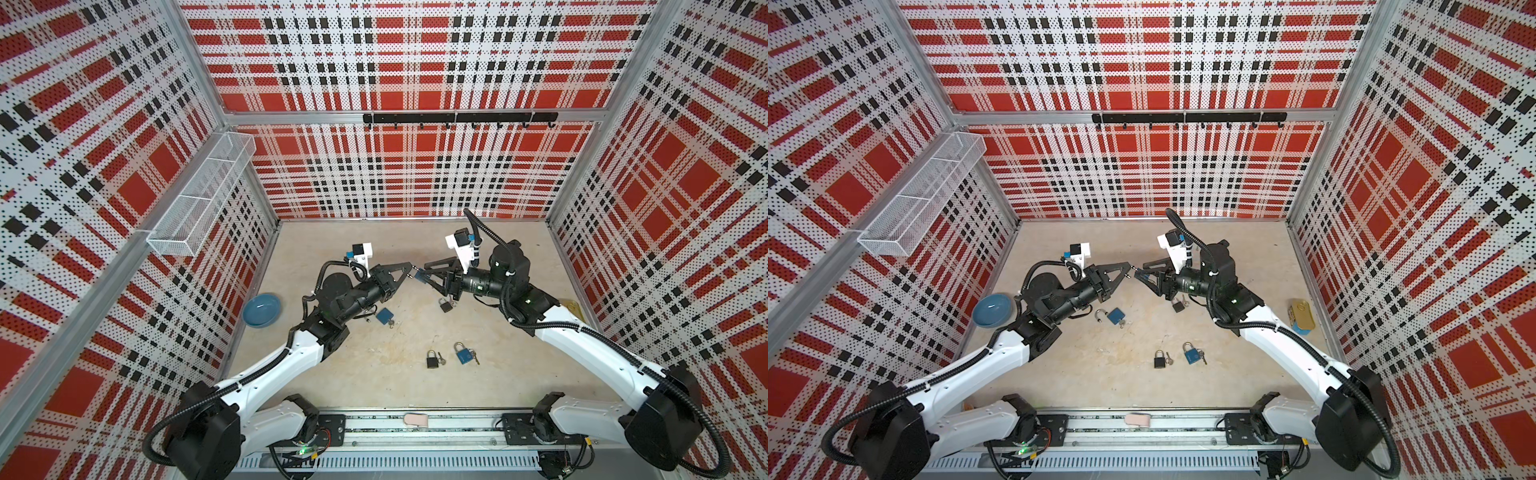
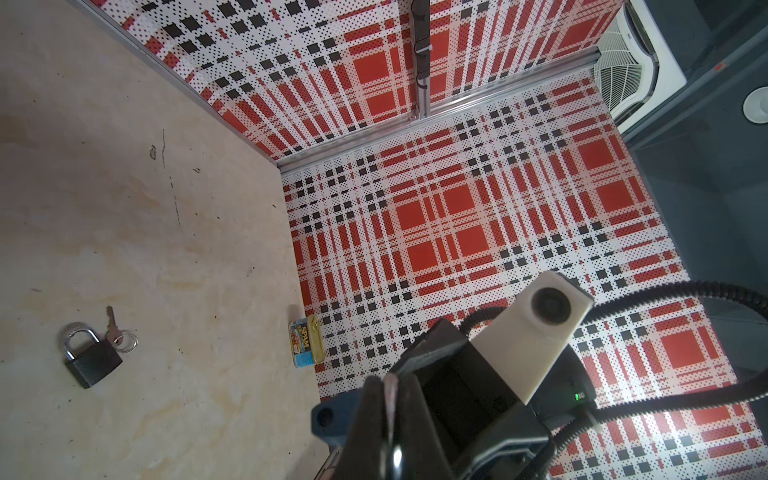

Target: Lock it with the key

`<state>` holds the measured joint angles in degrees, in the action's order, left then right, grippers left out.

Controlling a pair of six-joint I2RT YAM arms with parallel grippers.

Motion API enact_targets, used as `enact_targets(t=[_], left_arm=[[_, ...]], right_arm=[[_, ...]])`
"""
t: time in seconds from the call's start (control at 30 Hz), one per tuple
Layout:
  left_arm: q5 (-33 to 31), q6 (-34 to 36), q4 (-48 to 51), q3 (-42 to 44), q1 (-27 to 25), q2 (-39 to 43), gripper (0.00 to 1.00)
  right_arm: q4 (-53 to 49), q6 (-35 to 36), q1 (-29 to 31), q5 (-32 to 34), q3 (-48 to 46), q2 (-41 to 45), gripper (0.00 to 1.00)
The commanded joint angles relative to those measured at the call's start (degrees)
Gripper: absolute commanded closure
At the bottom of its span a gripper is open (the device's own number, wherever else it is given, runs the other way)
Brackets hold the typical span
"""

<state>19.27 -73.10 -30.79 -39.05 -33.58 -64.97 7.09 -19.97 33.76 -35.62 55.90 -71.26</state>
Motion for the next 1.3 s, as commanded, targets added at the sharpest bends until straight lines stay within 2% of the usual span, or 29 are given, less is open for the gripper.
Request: enact_targets(t=[0.0, 0.2, 0.33, 0.6, 0.93, 1.1, 1.17, 1.27], left_arm=[[-0.8, -0.4, -1.6, -2.8, -0.4, 1.9, 1.0], [-1.0, -1.1, -1.6, -3.5, -0.3, 2.7, 1.0], [-0.9, -1.4, -1.6, -3.8, -0.5, 2.7, 1.0], [-1.0, -1.6, -1.6, -3.2, -0.8, 2.4, 1.0], [-0.7, -1.4, -1.7, -3.1, -0.9, 1.4, 1.0], [3.6, 2.2, -0.5, -3.8, 0.1, 0.3, 1.0], [6.5, 4.7, 2.1, -4.7, 1.1, -0.1, 0.92], [10.8, 8.2, 4.4, -5.7, 2.7, -0.2, 0.68]], right_arm=[[1.8, 0.4, -0.2, -1.1, 0.7, -1.1, 0.57], [1.2, 0.6, -0.2, -1.0, 0.9, -1.6, 0.58], [1.3, 0.6, -0.2, -1.5, 1.2, -1.9, 0.65], [2.2, 0.1, -0.1, -2.4, 1.8, -1.4, 0.69], [3.0, -0.9, -0.1, -3.6, 1.9, -0.9, 1.0], [-0.6, -1.4, -0.2, -5.0, 3.4, 0.1, 1.0], [-3.5, -1.2, -0.1, -5.8, 4.3, 0.6, 1.0], [-7.6, -0.6, -0.2, -7.1, 5.5, 1.2, 1.0]])
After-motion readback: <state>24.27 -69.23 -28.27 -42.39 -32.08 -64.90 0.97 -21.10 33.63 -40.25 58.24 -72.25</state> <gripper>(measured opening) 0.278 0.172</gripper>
